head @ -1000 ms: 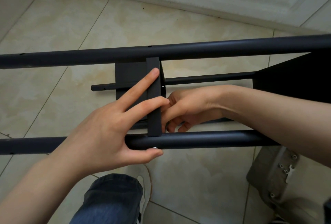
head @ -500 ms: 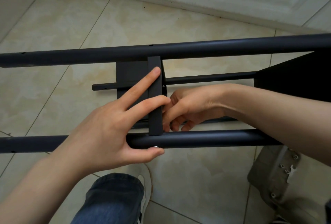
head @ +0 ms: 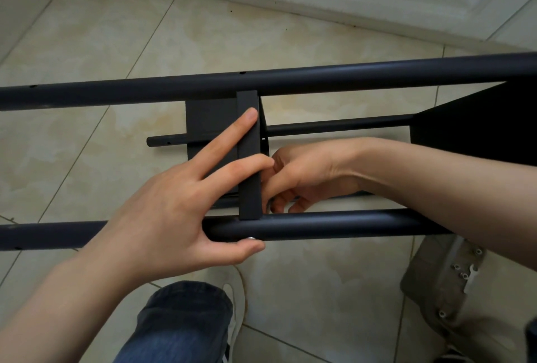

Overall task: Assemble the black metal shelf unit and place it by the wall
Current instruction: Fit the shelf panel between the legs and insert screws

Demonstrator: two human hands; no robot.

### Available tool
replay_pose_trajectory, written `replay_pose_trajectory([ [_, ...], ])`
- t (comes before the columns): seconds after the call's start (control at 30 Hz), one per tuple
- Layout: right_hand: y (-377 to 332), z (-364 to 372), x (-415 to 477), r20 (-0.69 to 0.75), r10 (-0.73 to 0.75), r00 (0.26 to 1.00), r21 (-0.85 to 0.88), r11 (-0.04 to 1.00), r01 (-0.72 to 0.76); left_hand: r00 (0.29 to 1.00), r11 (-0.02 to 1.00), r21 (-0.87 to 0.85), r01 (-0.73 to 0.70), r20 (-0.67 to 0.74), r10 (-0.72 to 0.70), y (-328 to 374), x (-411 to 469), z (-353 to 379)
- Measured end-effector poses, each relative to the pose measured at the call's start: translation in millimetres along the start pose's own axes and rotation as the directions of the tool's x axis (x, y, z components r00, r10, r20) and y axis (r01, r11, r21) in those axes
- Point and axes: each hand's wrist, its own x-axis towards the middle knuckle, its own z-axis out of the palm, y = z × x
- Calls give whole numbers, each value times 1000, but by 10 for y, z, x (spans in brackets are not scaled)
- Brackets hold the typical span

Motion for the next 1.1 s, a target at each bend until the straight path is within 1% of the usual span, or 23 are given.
replay_pose_trajectory([
  [0.17,-29,-83,-65,26,45,999,-4,999,-45,1000,1000,6,-3,-6,3,-6,9,0],
  [0.23,-26,-80,-57,15,49,999,-15,999,-48,1000,1000,8,-4,-4,4,-5,10,1],
  [0.33,-6,-27,-1,-1,32,999,2,999,-32,1000,1000,11,-7,-9,7,-3,5,4],
  [0.43,-7,-39,-6,21,25,999,21,999,-25,1000,1000,12,-6,-13,6,-2,11,3],
  [0.53,-23,-89,-45,37,34,999,3,999,-35,1000,1000,16,-5,-11,5,-8,14,-4],
  [0.67,6,-31,0,2,15,1000,-15,1000,-15,1000,1000,28,-5,-8,6,-4,14,-2],
  [0.77,0,-37,-8,26,4,1000,14,1000,-4,1000,1000,27,-9,-12,10,0,15,-2],
  [0.83,-20,-75,-43,48,8,999,4,1000,-8,1000,1000,28,-7,-14,7,-2,17,-6],
  [0.97,-8,-69,-28,12,16,1000,-32,999,-15,1000,999,32,-9,-12,10,-4,18,-4],
  [1.1,-6,-55,-12,29,0,1000,1,1000,0,1000,999,36,-9,-12,10,-3,16,2],
])
